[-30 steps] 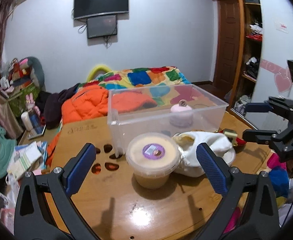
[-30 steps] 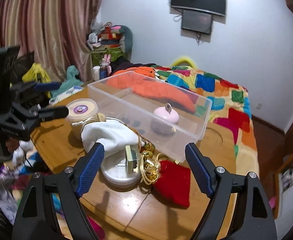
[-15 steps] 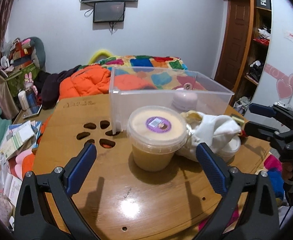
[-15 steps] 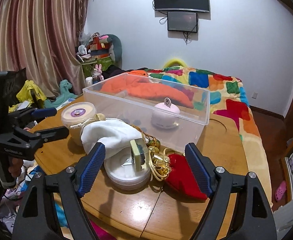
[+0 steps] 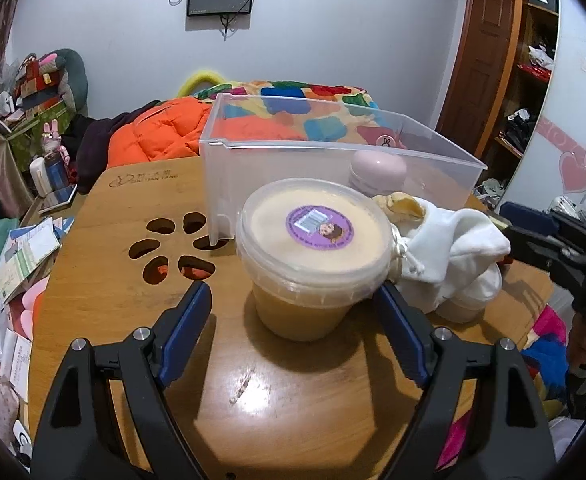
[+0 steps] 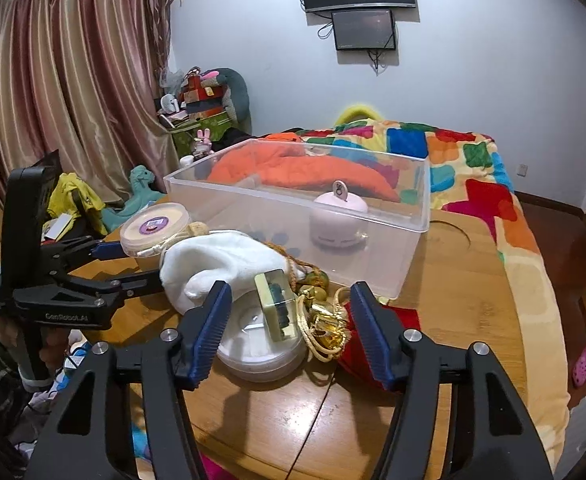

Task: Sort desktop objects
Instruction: 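Grasp the cream tub with the left tool while the right tool grasps the small yellow-green item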

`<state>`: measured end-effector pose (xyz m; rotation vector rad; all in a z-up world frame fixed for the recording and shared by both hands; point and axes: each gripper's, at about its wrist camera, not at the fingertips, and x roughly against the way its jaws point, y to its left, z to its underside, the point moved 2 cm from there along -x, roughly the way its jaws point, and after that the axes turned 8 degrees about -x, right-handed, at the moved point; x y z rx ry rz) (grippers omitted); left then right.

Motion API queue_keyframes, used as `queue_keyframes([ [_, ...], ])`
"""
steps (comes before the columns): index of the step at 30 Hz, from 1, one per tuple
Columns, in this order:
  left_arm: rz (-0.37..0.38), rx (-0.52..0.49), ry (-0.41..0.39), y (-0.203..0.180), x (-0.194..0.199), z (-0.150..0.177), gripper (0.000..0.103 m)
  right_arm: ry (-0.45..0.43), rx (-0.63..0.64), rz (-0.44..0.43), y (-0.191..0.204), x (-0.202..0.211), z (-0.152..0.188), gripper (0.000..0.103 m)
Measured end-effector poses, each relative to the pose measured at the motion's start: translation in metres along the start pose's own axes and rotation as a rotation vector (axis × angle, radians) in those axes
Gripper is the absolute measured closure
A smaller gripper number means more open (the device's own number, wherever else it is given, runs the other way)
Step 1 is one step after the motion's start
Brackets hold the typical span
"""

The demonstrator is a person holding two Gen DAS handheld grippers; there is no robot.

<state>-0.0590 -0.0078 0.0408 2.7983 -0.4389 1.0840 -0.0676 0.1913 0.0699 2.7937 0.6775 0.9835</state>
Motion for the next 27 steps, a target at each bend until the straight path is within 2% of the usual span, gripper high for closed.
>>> queue_keyframes([
  [1, 0.001, 0.005, 0.003, 0.001, -0.001, -0.001, 0.020, 0.002, 0.001, -0.011, 0.000, -0.001, -0.001, 0.054],
  [4, 0.004, 0.017, 0.015, 0.002, -0.006, -0.005, 0.020, 0.001, 0.009, -0.024, 0.002, -0.003, 0.000, 0.056],
  [7, -0.001, 0.021, 0.020, 0.002, -0.009, -0.008, 0.022, 0.006, 0.020, -0.030, 0.004, -0.005, 0.002, 0.064],
  [13, -0.018, 0.021, 0.028, 0.001, -0.013, -0.013, 0.025, 0.016, 0.011, -0.052, 0.003, -0.009, 0.003, 0.066],
  [19, -0.031, 0.004, 0.011, -0.002, -0.013, -0.016, 0.027, 0.031, 0.014, -0.059, 0.005, -0.015, 0.006, 0.078],
  [20, -0.033, 0.004, 0.009, -0.003, -0.013, -0.017, 0.029, 0.033, 0.016, -0.060, 0.005, -0.015, 0.006, 0.081],
  [27, -0.019, 0.005, 0.005, -0.008, -0.017, -0.020, 0.040, 0.039, -0.003, -0.080, 0.005, -0.015, 0.007, 0.085],
])
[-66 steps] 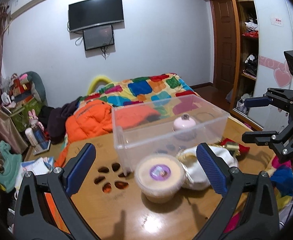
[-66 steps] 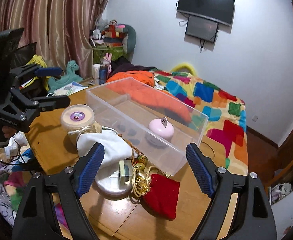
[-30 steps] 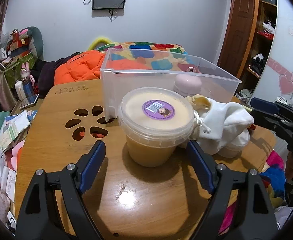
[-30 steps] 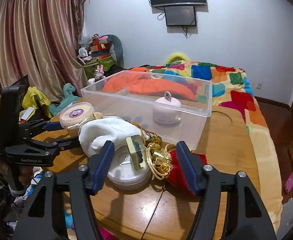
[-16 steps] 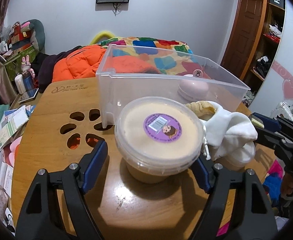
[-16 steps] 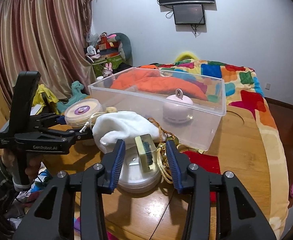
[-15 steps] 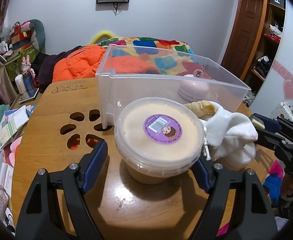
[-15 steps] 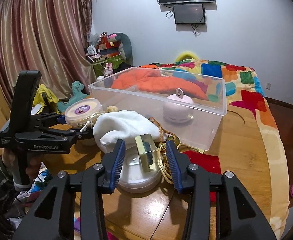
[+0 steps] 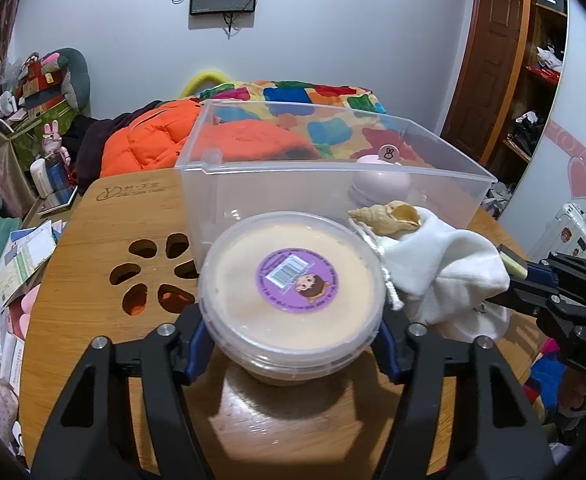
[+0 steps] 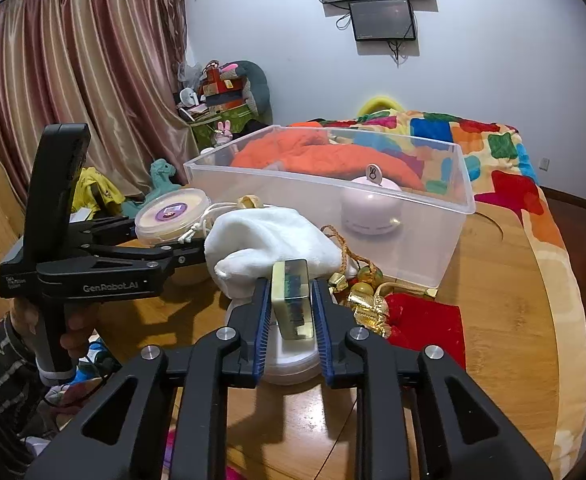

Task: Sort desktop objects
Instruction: 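Grasp the cream tub with the left tool while the right tool grasps the small yellow-green item, then lift the cream tub with the left tool toward the box while the right tool carries the item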

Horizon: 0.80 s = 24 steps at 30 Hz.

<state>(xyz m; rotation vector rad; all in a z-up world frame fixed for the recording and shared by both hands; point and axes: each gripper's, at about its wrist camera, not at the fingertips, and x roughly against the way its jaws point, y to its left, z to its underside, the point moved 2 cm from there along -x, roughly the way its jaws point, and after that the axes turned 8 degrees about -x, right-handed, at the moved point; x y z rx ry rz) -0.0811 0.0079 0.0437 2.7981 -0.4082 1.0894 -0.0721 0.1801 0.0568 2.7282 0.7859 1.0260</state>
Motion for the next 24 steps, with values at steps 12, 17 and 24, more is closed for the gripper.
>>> queue_keyframes([
  [12, -0.041, -0.009, -0.026, -0.004, 0.004, 0.006, 0.045, 0.005, -0.067, -0.056, -0.003, 0.002, 0.002, 0.088],
  [17, -0.038, 0.008, -0.030, -0.003, 0.008, 0.009, 0.045, 0.012, -0.092, -0.062, -0.006, 0.002, 0.000, 0.088],
  [24, -0.035, 0.008, -0.028, -0.004, 0.016, 0.016, 0.045, 0.007, -0.093, -0.068, -0.004, 0.007, -0.002, 0.088],
])
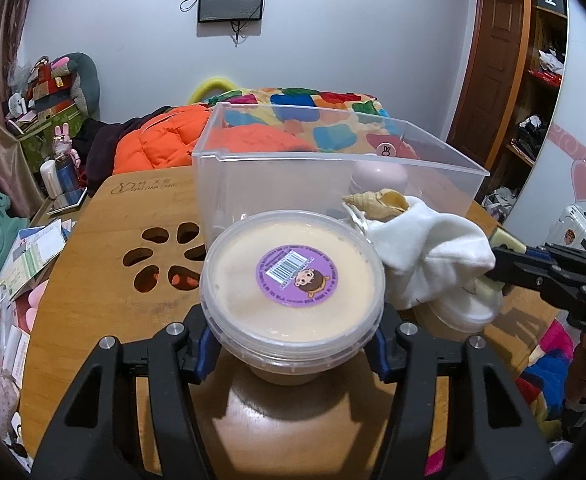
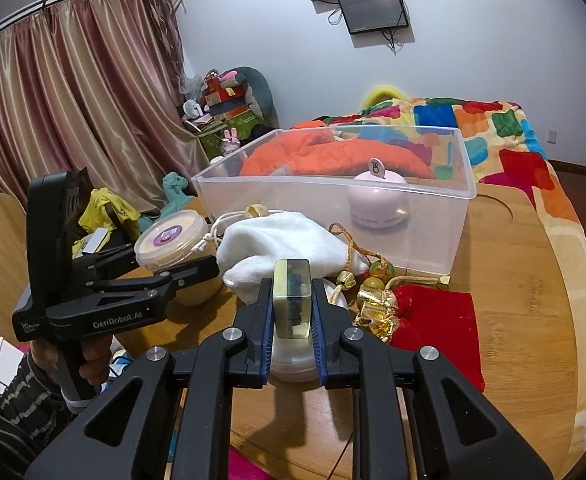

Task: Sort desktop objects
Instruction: 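Lift the cream tub with the left tool toward the box while the right tool carries the item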

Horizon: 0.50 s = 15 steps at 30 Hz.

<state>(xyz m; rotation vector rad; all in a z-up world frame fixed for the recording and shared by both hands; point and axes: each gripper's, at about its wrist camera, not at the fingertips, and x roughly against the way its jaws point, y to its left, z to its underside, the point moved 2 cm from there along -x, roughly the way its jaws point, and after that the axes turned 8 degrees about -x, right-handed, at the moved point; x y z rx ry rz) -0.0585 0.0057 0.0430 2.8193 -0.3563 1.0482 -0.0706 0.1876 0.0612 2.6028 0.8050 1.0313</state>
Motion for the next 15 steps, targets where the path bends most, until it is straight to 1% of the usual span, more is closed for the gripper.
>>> queue_keyframes([
  [5, 0.005, 0.023, 0.002, 0.003, 0.005, 0.002, 0.045, -0.009, 0.000, -0.001, 0.003, 0.005, -0.001, 0.088],
  [15, -0.013, 0.024, -0.026, 0.002, 0.021, -0.002, 0.045, -0.025, 0.015, -0.002, 0.009, 0.015, -0.002, 0.088],
])
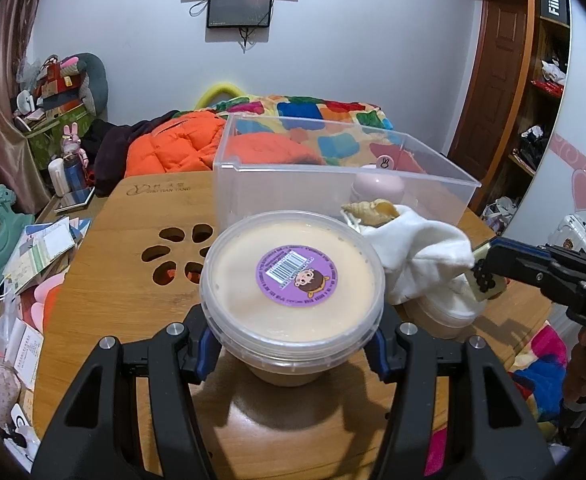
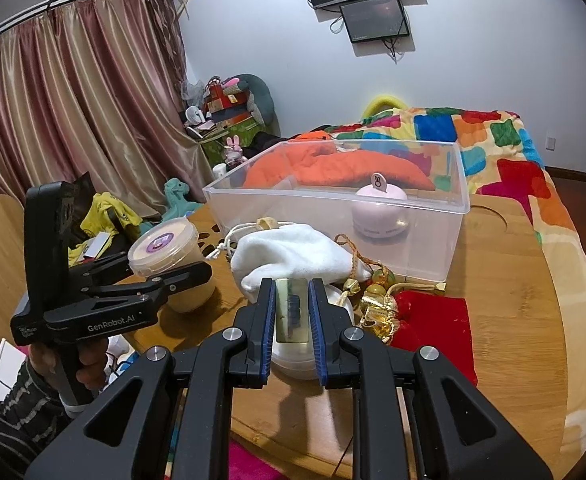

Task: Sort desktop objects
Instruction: 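Lift the cream tub with the left tool toward the box while the right tool carries the item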

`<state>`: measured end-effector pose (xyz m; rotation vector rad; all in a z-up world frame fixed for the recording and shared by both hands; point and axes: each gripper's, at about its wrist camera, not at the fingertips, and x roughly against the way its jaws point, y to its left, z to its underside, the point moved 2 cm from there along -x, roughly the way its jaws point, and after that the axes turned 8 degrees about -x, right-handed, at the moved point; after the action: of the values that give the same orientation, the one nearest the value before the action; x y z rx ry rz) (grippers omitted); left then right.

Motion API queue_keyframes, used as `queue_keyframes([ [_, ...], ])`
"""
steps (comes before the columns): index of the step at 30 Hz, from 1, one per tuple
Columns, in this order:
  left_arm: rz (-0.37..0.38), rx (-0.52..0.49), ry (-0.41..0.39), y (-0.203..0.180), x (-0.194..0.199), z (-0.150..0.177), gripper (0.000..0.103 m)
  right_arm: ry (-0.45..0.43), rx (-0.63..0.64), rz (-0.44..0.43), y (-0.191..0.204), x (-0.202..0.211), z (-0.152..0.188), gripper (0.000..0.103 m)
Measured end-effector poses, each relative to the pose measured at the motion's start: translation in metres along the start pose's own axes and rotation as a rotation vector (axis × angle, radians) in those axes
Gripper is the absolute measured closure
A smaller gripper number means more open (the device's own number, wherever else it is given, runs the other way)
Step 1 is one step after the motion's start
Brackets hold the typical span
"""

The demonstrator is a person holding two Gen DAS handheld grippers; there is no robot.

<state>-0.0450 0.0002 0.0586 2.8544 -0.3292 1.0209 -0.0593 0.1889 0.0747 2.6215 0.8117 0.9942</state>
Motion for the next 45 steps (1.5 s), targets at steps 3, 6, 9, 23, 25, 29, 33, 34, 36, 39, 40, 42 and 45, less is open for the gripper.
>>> queue_keyframes([
  [3, -0.004, -0.005, -0.007, -0.002, 0.004, -0.002, 0.045, 0.004, 0.012, 0.006, 0.002, 0.000, 0.002, 0.088],
  [6, -0.004, -0.009, -0.019, -0.004, 0.009, -0.005, 0.045, 0.006, 0.012, 0.009, 0.003, -0.001, 0.004, 0.088],
  [9, -0.008, -0.014, -0.031, -0.006, 0.012, -0.007, 0.045, 0.003, 0.016, 0.013, 0.004, 0.000, 0.004, 0.088],
  [23, -0.018, -0.040, -0.071, -0.009, 0.027, -0.026, 0.045, -0.035, 0.027, 0.015, 0.009, 0.022, -0.013, 0.088],
  [25, -0.019, -0.047, -0.076, -0.008, 0.029, -0.029, 0.045, -0.040, 0.032, 0.021, 0.009, 0.024, -0.016, 0.088],
  [29, -0.012, -0.058, -0.082, -0.009, 0.031, -0.038, 0.045, -0.047, 0.042, 0.027, 0.010, 0.029, -0.024, 0.088],
  [33, -0.014, -0.067, -0.090, -0.007, 0.031, -0.048, 0.045, -0.054, 0.060, 0.037, 0.012, 0.030, -0.032, 0.088],
  [34, -0.011, -0.067, -0.091, -0.006, 0.031, -0.050, 0.045, -0.056, 0.063, 0.039, 0.012, 0.030, -0.035, 0.088],
  [36, -0.005, -0.067, -0.094, -0.004, 0.030, -0.056, 0.045, -0.060, 0.068, 0.041, 0.012, 0.030, -0.040, 0.088],
  [39, -0.001, -0.067, -0.101, -0.001, 0.029, -0.064, 0.045, -0.067, 0.076, 0.042, 0.011, 0.030, -0.049, 0.088],
  [40, 0.000, -0.069, -0.103, 0.000, 0.029, -0.066, 0.045, -0.070, 0.078, 0.042, 0.011, 0.031, -0.053, 0.088],
  [42, 0.005, -0.071, -0.106, 0.001, 0.028, -0.072, 0.045, -0.076, 0.082, 0.045, 0.010, 0.030, -0.060, 0.088],
  [45, 0.008, -0.078, -0.105, 0.003, 0.025, -0.081, 0.045, -0.084, 0.092, 0.053, 0.007, 0.028, -0.071, 0.088],
])
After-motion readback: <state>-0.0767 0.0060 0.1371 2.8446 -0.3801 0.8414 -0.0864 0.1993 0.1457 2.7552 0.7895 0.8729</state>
